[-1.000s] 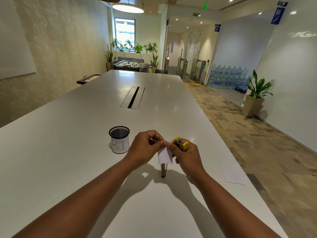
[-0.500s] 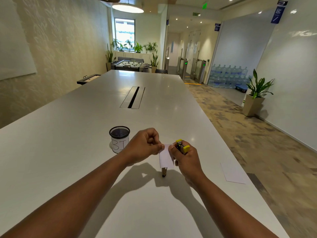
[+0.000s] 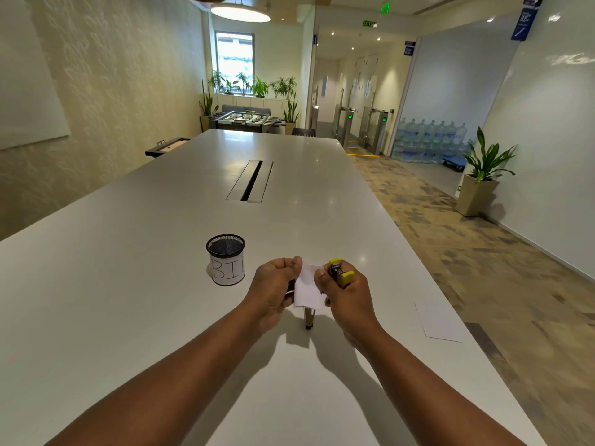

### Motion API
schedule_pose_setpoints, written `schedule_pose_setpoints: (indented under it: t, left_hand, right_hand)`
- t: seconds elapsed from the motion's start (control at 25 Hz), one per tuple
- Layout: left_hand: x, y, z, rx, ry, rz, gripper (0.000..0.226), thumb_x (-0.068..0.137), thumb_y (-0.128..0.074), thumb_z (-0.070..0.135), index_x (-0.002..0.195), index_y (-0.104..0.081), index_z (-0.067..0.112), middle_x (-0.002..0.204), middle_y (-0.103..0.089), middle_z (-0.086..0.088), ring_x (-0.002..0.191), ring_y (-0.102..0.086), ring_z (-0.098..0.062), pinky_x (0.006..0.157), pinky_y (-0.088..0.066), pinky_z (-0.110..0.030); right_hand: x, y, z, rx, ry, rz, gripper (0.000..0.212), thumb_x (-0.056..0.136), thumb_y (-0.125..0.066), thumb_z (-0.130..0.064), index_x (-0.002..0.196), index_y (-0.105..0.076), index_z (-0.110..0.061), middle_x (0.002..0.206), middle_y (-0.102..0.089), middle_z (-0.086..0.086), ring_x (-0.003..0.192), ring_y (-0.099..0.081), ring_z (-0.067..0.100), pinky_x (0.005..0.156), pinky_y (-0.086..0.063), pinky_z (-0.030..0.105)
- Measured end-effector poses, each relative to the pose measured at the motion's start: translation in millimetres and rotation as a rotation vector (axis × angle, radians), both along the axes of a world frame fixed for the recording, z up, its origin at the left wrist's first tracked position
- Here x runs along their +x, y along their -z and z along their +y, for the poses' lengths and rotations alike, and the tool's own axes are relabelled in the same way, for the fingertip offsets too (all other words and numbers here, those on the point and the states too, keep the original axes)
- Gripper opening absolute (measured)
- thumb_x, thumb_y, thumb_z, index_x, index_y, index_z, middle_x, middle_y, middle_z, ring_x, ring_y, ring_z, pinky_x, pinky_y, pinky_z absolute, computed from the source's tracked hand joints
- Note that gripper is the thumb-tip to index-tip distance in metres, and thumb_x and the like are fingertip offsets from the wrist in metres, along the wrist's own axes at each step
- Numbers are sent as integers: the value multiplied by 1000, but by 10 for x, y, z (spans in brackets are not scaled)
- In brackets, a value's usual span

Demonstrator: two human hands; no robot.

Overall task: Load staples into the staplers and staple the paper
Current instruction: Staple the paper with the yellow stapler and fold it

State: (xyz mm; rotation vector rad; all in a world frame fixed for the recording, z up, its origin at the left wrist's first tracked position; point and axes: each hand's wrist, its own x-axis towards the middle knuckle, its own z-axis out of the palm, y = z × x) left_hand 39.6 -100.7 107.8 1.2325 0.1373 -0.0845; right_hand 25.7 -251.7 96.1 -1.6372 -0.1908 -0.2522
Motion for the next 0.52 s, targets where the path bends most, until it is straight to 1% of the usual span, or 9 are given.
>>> schedule_pose_setpoints:
  t: [0.04, 0.08, 0.16, 0.2, 0.24, 0.32, 0.4, 0.44, 0.52]
  left_hand:
    - [-5, 12, -23, 54, -43, -19, 20, 99, -64, 27, 91, -69, 10, 82, -75, -6, 70, -70, -19, 66, -59, -34]
    - [-16, 32, -43, 164, -90, -73, 26, 102, -60, 31, 90, -68, 10, 76, -72, -1, 67, -66, -15, 64, -55, -31]
    - [-65, 58, -65, 415, -162, -230, 36, 104, -54, 39, 81, -61, 11, 58, -58, 14, 53, -51, -1, 53, -42, -17]
    - [-91, 58, -63, 490, -182, -294, 39, 104, -53, 41, 77, -56, 13, 53, -51, 13, 48, -44, 0, 48, -35, -15]
    - [-102, 65, -48, 536, -193, -340, 42, 103, -52, 43, 74, -52, 13, 52, -45, 12, 47, -39, -2, 46, -32, -17]
    - [-107, 87, -11, 597, -198, -399, 49, 100, -53, 50, 69, -46, 12, 55, -37, 7, 51, -31, -9, 48, -27, -25]
    - [-104, 97, 9, 611, -181, -420, 52, 97, -56, 53, 65, -42, 14, 56, -33, 5, 54, -29, -13, 50, -24, -28]
    - [-95, 110, 26, 604, -159, -419, 52, 97, -58, 51, 64, -43, 14, 55, -35, 5, 54, -30, -13, 49, -26, -27]
    - [-72, 135, 68, 555, -51, -379, 43, 100, -60, 41, 71, -55, 9, 58, -47, 6, 57, -42, -12, 54, -39, -25]
  right_hand:
    - [-2, 3, 19, -6, -3, 2, 18, 97, -66, -18, 83, -61, -8, 70, -58, 7, 66, -49, 18, 63, -42, 35]
    - [-5, 6, 40, -1, -7, 7, 19, 97, -66, -18, 84, -61, -6, 71, -58, 9, 66, -49, 19, 64, -42, 36]
    - [-9, 6, 66, 23, -7, 20, 20, 98, -66, -21, 86, -61, -5, 73, -59, 19, 67, -50, 22, 65, -41, 38]
    - [-10, 4, 74, 33, -2, 23, 21, 97, -66, -22, 86, -61, -5, 76, -60, 24, 67, -51, 23, 65, -41, 38]
    - [-15, 3, 83, 39, 3, 25, 21, 97, -66, -24, 86, -61, -7, 76, -59, 26, 66, -50, 24, 64, -41, 38]
    - [-29, 4, 103, 49, 11, 28, 23, 96, -66, -26, 83, -60, -9, 67, -53, 18, 63, -48, 23, 62, -41, 37]
    - [-36, 6, 115, 78, 19, 41, 25, 95, -67, -28, 80, -57, -11, 65, -50, 8, 63, -46, 23, 61, -40, 37]
    - [-34, 5, 117, 98, 29, 50, 26, 94, -67, -29, 77, -56, -12, 66, -50, 7, 64, -46, 23, 61, -39, 38]
    - [-15, 0, 99, 134, 74, 65, 26, 94, -68, -26, 73, -55, -15, 65, -49, 5, 65, -45, 23, 63, -38, 38]
